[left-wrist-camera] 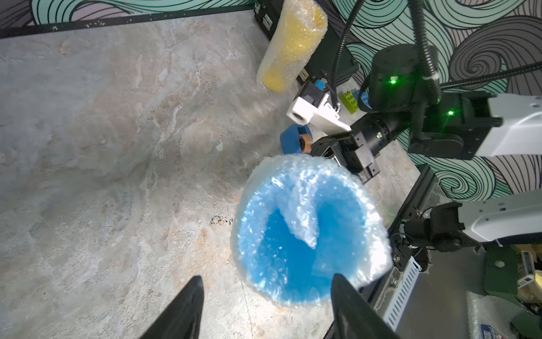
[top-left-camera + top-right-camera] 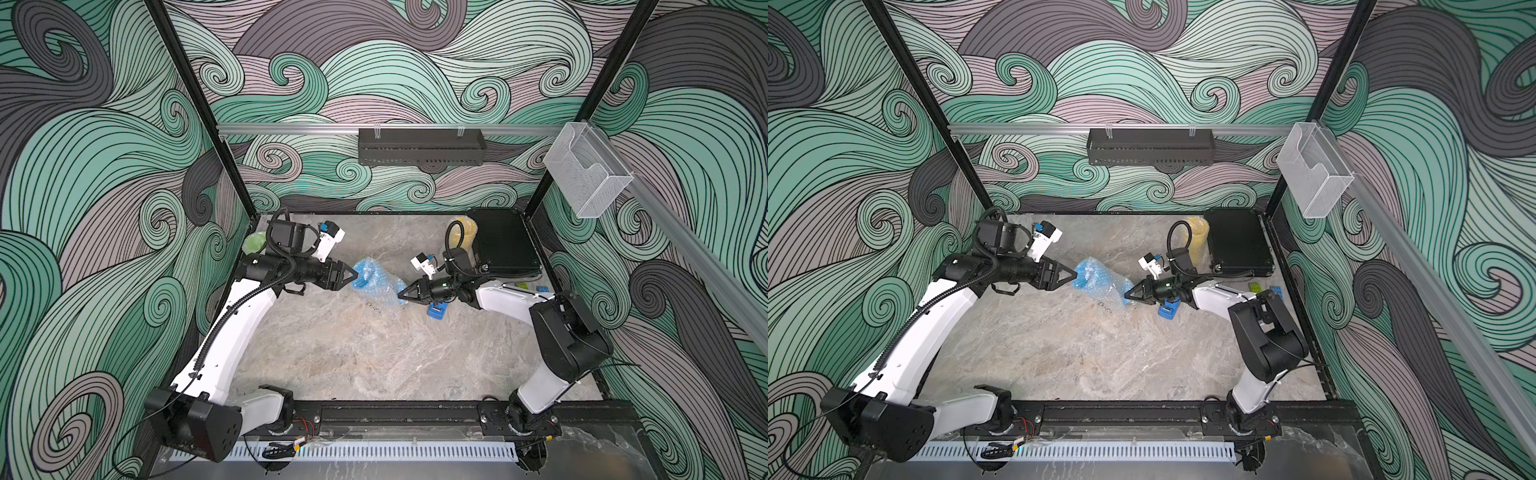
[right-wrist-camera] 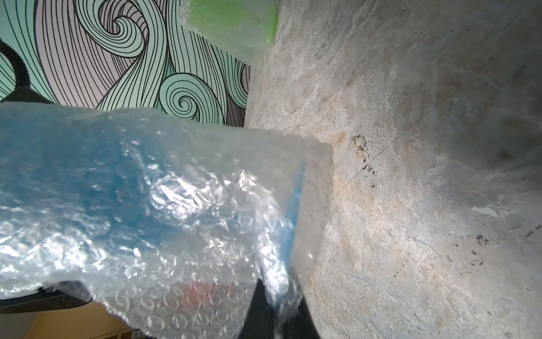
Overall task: Wrap wine glasses in bubble wrap
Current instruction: Place the bubble wrap at the center of the board.
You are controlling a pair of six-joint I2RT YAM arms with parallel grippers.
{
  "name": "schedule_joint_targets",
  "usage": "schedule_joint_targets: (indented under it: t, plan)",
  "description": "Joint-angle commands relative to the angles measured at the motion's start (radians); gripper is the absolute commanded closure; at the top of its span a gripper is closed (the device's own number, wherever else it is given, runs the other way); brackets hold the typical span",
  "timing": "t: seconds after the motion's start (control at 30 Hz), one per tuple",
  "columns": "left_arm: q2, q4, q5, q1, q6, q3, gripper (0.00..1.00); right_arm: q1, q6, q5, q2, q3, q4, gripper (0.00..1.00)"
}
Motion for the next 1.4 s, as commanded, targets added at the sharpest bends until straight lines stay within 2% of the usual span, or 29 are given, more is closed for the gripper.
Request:
schedule_joint_targets:
  t: [0.0,0.1,0.17,0.4,0.47,0.5,0.63,0.73,0.87,0.93,1.0,1.1,1.13,1.23,1.37]
  plan:
    - [0.059,0.034,-0.02,0.007,-0.019,0.028,0.32,0.005,-0.01,-0.038,-0.007,-0.008,0.024,1.0]
    - [0.114,0.043,-0.007,0.006,-0.03,0.04,0.34,0.018,-0.01,-0.042,-0.009,-0.006,0.025,1.0]
    - [0.137,0.049,-0.005,0.007,-0.047,0.043,0.42,0.025,-0.009,-0.046,-0.009,-0.003,0.026,1.0]
    - [0.151,0.071,0.021,0.007,-0.099,0.033,0.89,0.046,0.026,-0.024,-0.01,0.006,0.049,0.99]
    - [0.143,0.069,0.027,0.008,-0.104,0.032,0.97,0.054,0.039,-0.006,-0.019,0.01,0.045,0.91]
    - [0.135,0.07,0.018,0.009,-0.105,0.032,1.0,0.057,0.043,0.006,-0.03,0.01,0.038,0.84]
    - [0.118,0.057,-0.052,0.04,-0.108,0.059,1.0,0.042,-0.033,0.116,-0.123,0.009,-0.096,0.51]
    - [0.154,0.075,-0.17,0.085,-0.133,0.115,1.0,0.017,-0.09,0.297,-0.262,0.002,-0.29,0.37]
    - [0.317,0.029,-0.346,0.129,-0.13,0.31,1.0,0.017,-0.2,0.571,-0.509,0.0,-0.55,0.16]
    - [0.421,-0.011,-0.425,0.144,-0.095,0.427,1.0,0.016,-0.256,0.704,-0.64,-0.005,-0.671,0.01]
    - [0.534,-0.086,-0.492,0.159,-0.087,0.57,1.0,0.016,-0.309,0.816,-0.754,-0.014,-0.76,0.01]
    - [0.716,-0.273,-0.517,0.192,-0.087,0.832,1.0,0.015,-0.377,0.964,-0.893,-0.02,-0.869,0.01]
    - [0.745,-0.296,-0.527,0.201,-0.078,0.863,1.0,0.014,-0.399,1.007,-0.929,-0.021,-0.895,0.01]
    - [0.748,-0.244,-0.559,0.221,-0.052,0.828,1.0,0.012,-0.448,1.103,-1.001,-0.03,-0.935,0.01]
    - [0.817,-0.297,-0.51,0.251,-0.035,0.861,1.0,0.007,-0.486,1.155,-1.009,-0.041,-0.933,0.01]
